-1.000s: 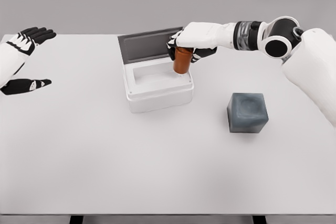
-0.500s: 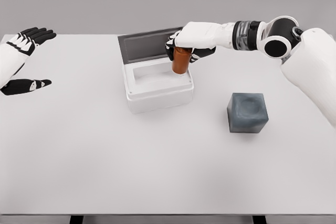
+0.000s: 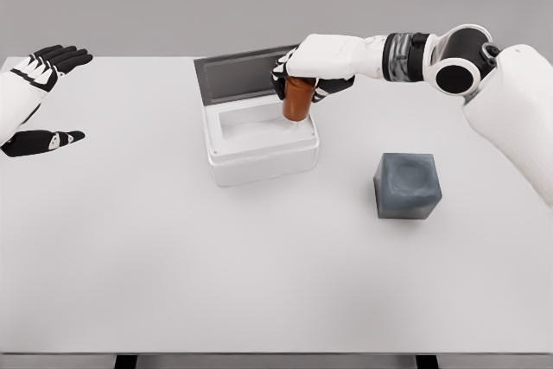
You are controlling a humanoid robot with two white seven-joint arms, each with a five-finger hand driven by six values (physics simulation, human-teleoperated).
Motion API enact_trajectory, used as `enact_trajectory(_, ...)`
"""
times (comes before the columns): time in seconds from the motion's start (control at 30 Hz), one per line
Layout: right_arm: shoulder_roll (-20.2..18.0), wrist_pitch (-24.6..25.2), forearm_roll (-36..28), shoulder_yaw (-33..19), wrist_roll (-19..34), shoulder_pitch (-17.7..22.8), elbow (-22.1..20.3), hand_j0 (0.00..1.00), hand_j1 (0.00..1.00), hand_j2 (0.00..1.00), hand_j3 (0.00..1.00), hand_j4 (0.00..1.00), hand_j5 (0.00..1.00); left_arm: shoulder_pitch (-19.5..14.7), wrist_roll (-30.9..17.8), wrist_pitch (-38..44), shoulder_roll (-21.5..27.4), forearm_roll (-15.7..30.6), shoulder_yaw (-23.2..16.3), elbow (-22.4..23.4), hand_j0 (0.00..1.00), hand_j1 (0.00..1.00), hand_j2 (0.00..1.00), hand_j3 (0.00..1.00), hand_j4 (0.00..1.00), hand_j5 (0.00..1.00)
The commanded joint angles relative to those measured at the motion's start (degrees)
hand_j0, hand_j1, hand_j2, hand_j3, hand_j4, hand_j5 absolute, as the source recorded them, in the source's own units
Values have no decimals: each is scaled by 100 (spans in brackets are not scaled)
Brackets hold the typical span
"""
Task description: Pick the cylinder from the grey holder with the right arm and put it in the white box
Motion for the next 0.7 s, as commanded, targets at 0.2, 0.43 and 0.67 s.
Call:
enact_trajectory(0.2, 5, 13, -26, -8, -5, 0, -2, 29, 29, 29, 29, 29, 29, 0, 3, -2, -3, 36, 1, 0, 100, 100, 100, 100, 100, 100)
enact_trajectory(0.43, -3, 13, -17, -8, -5, 0, -89, 37, 37, 37, 37, 37, 37, 0, 3, -2, -3, 36, 1, -9, 100, 100, 100, 100, 100, 100)
enact_trajectory(0.67, -3, 5, -8, -8, -5, 0, -98, 64, 64, 64, 64, 64, 64, 0, 3, -2, -3, 45, 1, -9, 100, 100, 100, 100, 100, 100)
